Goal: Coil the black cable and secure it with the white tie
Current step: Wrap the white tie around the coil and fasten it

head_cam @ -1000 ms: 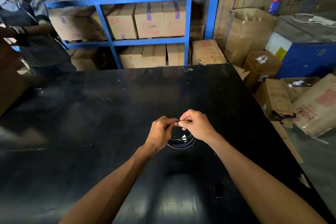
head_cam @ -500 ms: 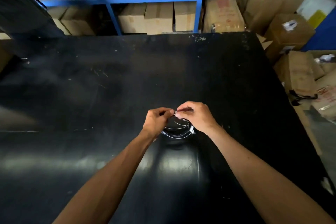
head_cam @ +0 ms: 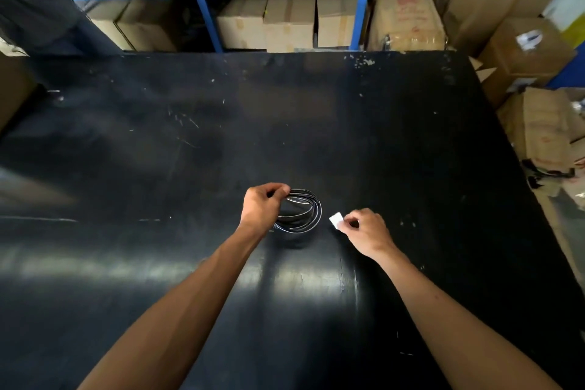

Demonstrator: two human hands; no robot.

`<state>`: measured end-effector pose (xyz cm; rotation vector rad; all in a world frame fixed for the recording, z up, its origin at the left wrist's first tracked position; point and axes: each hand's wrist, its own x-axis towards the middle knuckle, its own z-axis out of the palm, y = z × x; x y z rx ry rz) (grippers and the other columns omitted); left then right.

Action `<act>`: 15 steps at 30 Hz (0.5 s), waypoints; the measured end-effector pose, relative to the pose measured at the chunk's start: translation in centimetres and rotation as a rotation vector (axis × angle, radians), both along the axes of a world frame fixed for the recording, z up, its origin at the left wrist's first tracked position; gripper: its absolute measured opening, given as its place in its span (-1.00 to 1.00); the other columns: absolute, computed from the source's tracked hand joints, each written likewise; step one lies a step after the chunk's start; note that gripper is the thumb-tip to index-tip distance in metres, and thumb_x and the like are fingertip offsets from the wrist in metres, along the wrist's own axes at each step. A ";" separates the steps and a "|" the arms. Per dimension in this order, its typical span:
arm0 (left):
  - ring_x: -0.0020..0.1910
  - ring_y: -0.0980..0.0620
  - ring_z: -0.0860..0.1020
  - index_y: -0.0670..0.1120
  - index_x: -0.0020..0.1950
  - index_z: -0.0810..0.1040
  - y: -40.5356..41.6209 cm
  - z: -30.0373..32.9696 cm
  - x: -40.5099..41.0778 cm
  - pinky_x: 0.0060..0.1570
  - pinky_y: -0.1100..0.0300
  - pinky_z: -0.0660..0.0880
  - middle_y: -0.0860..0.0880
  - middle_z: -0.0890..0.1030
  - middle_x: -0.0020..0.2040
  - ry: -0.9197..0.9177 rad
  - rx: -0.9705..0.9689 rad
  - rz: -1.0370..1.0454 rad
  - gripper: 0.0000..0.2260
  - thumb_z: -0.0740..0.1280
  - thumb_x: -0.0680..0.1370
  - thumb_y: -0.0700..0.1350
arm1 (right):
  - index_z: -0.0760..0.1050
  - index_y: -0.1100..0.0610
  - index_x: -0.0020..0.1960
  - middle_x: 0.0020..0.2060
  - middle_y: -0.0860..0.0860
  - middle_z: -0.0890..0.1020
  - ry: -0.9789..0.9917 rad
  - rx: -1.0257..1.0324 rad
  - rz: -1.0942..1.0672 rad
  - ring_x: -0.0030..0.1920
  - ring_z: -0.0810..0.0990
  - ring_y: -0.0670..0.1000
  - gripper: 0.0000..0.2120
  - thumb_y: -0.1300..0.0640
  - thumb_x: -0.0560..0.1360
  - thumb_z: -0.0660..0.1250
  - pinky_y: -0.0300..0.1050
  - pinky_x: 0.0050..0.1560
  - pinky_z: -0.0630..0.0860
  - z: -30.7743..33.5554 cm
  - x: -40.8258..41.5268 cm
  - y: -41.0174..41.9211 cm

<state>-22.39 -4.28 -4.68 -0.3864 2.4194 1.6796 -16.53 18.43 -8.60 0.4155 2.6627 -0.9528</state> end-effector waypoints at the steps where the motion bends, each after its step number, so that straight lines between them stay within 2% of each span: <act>1: -0.59 0.26 0.38 -0.16 -0.01 0.71 0.1 0.2 0.2 -0.36 0.26 0.36 0.09 0.56 -0.42 0.004 -0.004 -0.003 -0.88 0.40 0.56 -0.15 | 0.66 0.02 -0.01 -0.03 -0.01 0.69 0.041 -0.050 -0.021 0.02 0.62 0.06 -0.80 -0.05 0.50 0.35 -0.10 0.02 0.52 0.8 0.1 0.0; 4: -0.57 0.23 0.35 -0.11 -0.05 0.72 0.4 1.0 0.6 -0.31 0.25 0.37 0.11 0.53 -0.46 0.020 -0.021 -0.018 -0.89 0.40 0.55 -0.12 | 0.57 0.01 -0.03 -0.23 -0.12 0.71 0.143 -0.212 -0.067 -0.15 0.67 -0.08 -0.85 -0.05 0.54 0.31 -0.14 -0.10 0.55 4.4 0.6 0.3; 7: -0.50 0.28 0.42 -0.10 -0.03 0.72 0.9 2.6 1.3 -0.25 0.27 0.40 0.16 0.54 -0.42 0.064 -0.049 -0.048 -0.87 0.40 0.55 -0.09 | 0.61 0.07 -0.01 -0.30 -0.04 0.65 0.297 -0.246 0.038 -0.40 0.66 -0.05 -0.89 0.04 0.57 0.36 -0.16 -0.32 0.59 8.2 1.3 0.5; 11: -0.50 0.30 0.43 -0.11 -0.05 0.72 1.9 5.3 2.7 -0.28 0.30 0.38 0.19 0.52 -0.44 0.138 -0.040 -0.081 -0.87 0.39 0.56 -0.11 | 0.63 0.17 0.13 -0.17 0.08 0.63 0.461 -0.008 0.430 -0.26 0.65 0.05 -0.83 0.19 0.60 0.32 0.02 -0.18 0.61 11.4 2.3 -0.5; 15: -0.47 0.27 0.45 -0.05 -0.11 0.72 3.0 7.9 4.4 -0.29 0.29 0.39 0.17 0.57 -0.41 0.186 -0.007 -0.103 -0.88 0.38 0.55 -0.10 | 0.67 0.15 -0.02 -0.16 0.07 0.72 0.576 0.179 0.484 -0.19 0.69 0.09 -0.92 0.17 0.51 0.44 0.05 -0.14 0.62 13.6 3.2 -2.5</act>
